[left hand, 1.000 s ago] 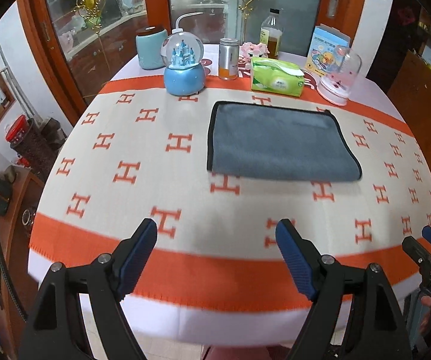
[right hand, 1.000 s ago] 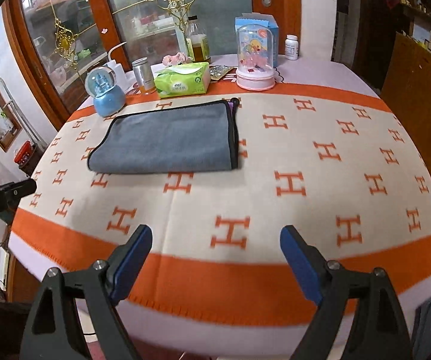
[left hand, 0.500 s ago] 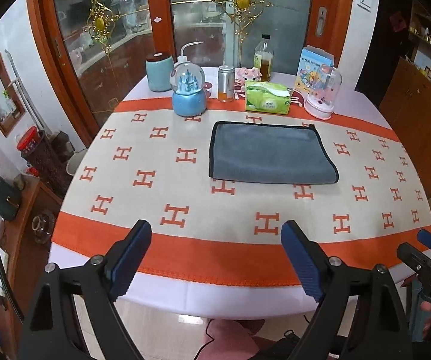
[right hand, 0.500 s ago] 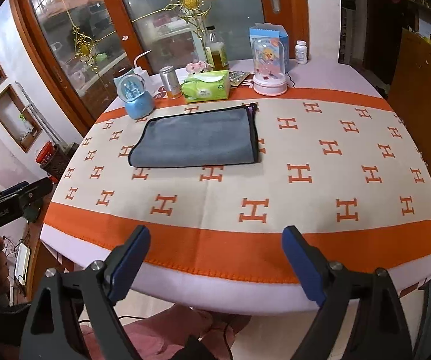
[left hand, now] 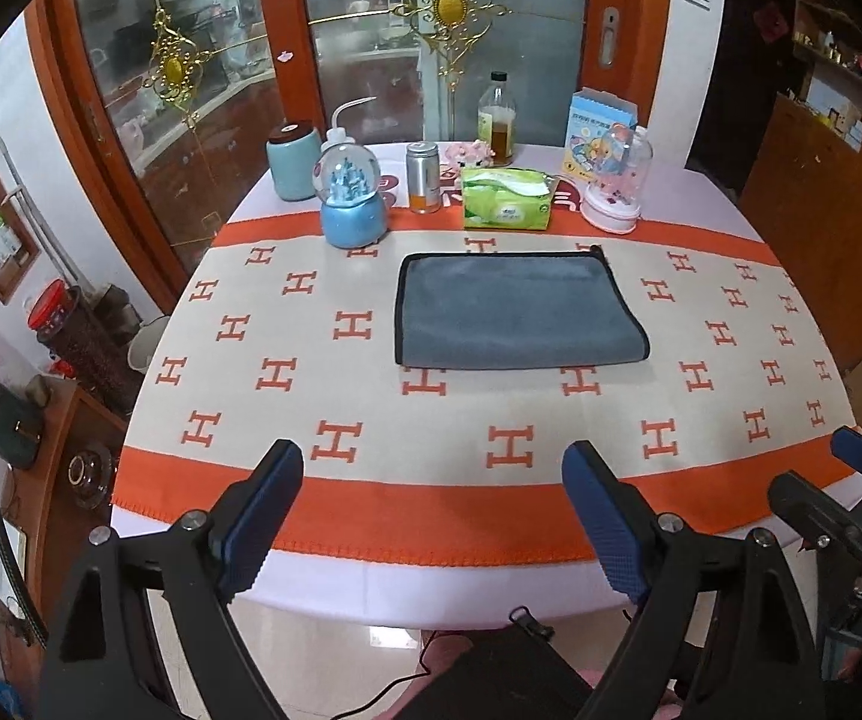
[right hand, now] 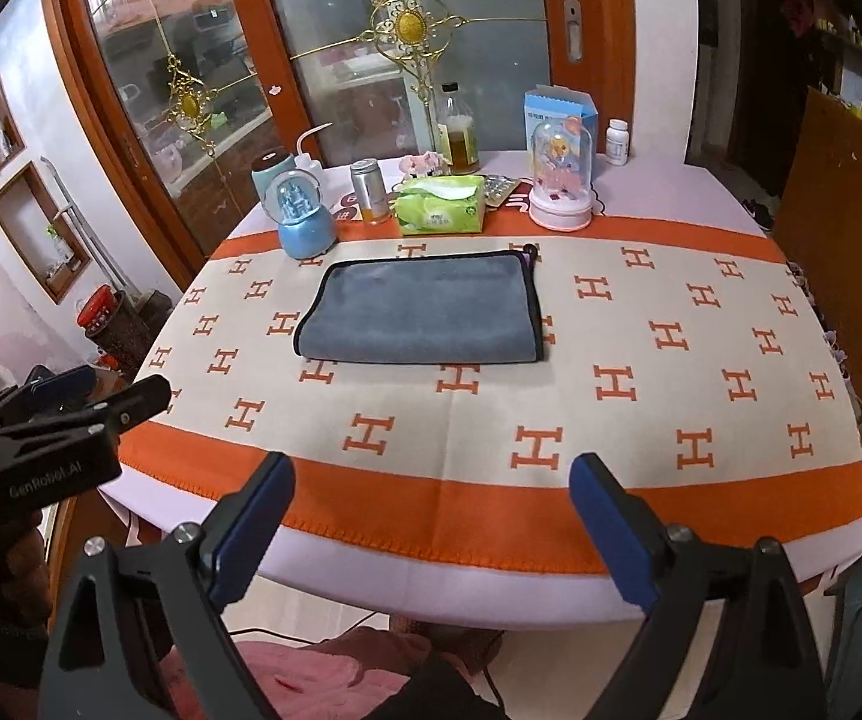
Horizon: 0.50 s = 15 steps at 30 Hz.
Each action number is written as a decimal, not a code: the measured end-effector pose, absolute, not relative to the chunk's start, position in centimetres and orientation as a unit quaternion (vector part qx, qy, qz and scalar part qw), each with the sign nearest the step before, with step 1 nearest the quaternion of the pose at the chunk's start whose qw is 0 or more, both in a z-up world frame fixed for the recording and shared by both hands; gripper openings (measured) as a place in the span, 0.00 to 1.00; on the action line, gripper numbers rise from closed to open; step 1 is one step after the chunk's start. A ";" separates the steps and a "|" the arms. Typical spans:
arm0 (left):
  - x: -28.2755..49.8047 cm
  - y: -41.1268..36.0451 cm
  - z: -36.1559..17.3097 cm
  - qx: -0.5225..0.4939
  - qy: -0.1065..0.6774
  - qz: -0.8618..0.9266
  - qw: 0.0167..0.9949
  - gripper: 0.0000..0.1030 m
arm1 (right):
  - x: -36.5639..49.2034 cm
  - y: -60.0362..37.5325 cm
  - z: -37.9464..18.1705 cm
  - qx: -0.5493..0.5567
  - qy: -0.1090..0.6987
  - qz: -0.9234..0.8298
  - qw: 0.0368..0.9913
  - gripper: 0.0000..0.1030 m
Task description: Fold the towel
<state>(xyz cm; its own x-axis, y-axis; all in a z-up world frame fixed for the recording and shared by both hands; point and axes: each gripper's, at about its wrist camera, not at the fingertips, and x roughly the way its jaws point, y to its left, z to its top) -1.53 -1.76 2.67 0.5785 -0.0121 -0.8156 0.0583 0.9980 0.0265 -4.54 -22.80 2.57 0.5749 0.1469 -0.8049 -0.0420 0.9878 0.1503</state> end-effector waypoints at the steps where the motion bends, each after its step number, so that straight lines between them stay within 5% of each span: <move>1: -1.4 -1.8 2.8 0.024 0.455 -0.020 0.890 0.85 | -4.4 -22.8 2.6 0.059 0.457 0.050 0.886 0.91; 15: -1.5 -1.5 2.5 0.031 0.434 -0.016 0.900 0.85 | -4.4 -20.6 2.1 0.073 0.452 0.036 0.889 0.91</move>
<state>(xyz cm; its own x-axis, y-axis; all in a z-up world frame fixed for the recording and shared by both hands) -1.48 -1.51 2.48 0.6228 -0.0015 -0.7823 0.0550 0.9976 0.0419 -4.41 -20.56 2.06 0.5895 0.1294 -0.7974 0.0017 0.9869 0.1614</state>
